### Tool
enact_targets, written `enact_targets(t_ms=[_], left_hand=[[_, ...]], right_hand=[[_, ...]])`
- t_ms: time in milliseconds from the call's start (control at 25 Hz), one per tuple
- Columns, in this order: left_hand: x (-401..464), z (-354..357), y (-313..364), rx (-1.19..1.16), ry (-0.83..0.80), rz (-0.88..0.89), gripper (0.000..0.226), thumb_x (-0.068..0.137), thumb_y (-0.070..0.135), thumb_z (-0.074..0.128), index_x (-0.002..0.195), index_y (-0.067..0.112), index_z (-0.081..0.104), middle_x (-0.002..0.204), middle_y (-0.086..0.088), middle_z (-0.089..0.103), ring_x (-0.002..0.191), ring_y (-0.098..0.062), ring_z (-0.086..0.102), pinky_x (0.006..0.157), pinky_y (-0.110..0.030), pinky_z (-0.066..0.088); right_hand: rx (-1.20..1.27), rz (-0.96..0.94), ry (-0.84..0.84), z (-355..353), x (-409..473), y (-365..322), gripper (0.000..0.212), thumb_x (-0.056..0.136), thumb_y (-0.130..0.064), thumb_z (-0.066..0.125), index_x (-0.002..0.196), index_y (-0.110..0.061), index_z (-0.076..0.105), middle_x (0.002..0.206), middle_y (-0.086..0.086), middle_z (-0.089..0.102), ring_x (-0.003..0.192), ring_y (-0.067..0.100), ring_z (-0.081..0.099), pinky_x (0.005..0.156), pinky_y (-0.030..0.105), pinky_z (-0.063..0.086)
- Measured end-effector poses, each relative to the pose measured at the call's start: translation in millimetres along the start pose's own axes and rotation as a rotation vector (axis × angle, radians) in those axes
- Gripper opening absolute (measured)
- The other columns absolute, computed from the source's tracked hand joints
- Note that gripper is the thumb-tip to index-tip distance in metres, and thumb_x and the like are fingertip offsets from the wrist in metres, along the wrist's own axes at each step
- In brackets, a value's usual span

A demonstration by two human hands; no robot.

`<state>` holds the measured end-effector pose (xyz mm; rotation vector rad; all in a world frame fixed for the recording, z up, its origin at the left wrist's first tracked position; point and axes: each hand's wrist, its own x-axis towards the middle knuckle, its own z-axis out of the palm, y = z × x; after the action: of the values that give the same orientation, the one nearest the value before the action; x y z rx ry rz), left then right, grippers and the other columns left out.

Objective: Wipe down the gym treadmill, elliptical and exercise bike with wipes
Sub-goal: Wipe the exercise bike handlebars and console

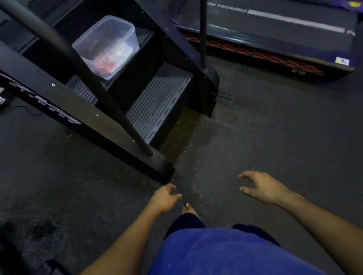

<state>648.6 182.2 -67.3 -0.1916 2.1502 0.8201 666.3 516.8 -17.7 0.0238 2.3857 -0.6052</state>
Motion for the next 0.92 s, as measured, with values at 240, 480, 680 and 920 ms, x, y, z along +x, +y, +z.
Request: enact_targets(t_ms=[240,480,680,920], left_hand=[[102.4,-126.2,74.7,-0.060,0.191,-0.043,0.048,0.097,0.031,0.067,0.142,0.021,0.054,0.140,-0.003,0.058,0.125,-0.020,0.057,0.105,-0.035,0.046],[196.0,-197.6,140.8,-0.205,0.349,-0.125,0.049,0.096,0.027,0.068,0.141,0.013,0.054,0.140,-0.006,0.061,0.126,-0.022,0.059,0.109,-0.033,0.044],[239.8,-280.7,185.0,-0.291,0.567,-0.119,0.039,0.096,0.025,0.067,0.134,0.016,0.062,0.130,-0.003,0.068,0.119,-0.018,0.063,0.106,-0.032,0.047],[276.9,-385.0,180.3,-0.371,0.905,-0.174,0.029,0.095,0.024,0.062,0.123,0.022,0.067,0.121,0.002,0.071,0.108,-0.019,0.067,0.096,-0.036,0.053]], right_hand=[[0.129,-0.074,0.058,-110.5,128.2,-29.8,0.041,0.097,-0.037,0.063,0.135,-0.023,0.056,0.134,-0.001,0.059,0.122,0.017,0.057,0.098,0.031,0.047],[0.024,-0.245,-0.016,-222.9,269.9,-47.2,0.040,0.096,-0.037,0.064,0.133,-0.026,0.057,0.133,-0.004,0.058,0.120,0.011,0.056,0.100,0.033,0.047],[-0.143,-0.354,-0.106,-316.8,381.0,-98.5,0.039,0.096,-0.038,0.063,0.133,-0.026,0.058,0.128,-0.006,0.061,0.119,0.010,0.058,0.099,0.029,0.048],[-0.164,-0.534,-0.169,-356.6,494.0,-219.8,0.036,0.093,-0.033,0.068,0.127,-0.022,0.062,0.126,-0.003,0.065,0.118,0.012,0.060,0.103,0.031,0.048]])
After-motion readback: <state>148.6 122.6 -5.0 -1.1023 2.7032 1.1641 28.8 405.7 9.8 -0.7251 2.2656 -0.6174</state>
